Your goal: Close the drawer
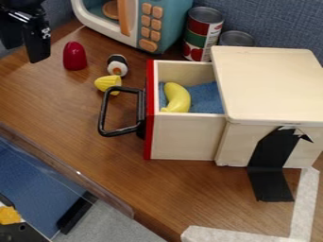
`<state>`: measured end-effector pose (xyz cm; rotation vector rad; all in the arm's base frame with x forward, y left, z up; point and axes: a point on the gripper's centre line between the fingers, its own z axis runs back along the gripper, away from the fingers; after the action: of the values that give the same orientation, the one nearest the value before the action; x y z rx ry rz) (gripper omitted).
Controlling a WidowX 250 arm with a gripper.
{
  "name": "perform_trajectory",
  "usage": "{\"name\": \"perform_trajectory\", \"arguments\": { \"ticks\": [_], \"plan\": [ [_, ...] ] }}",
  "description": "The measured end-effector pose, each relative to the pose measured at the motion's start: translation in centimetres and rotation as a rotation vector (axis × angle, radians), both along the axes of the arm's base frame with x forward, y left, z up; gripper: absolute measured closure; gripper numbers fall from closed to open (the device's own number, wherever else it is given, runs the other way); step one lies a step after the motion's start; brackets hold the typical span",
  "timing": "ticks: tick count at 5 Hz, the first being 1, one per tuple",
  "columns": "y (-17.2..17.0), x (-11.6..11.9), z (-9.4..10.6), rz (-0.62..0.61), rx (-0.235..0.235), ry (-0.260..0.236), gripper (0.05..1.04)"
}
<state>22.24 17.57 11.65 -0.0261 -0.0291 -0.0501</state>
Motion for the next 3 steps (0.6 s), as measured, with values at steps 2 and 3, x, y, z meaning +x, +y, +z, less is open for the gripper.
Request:
{"name": "perform_trajectory", "arguments": {
  "ticks": [2, 3],
  "plan": [
    [-0.1, -0.3, -1.6, -0.066, -0.002, 0.015, 0.085],
    [-0.3, -0.6, -2.5, -0.155, 0.001, 0.016, 0.085]
  ]
}}
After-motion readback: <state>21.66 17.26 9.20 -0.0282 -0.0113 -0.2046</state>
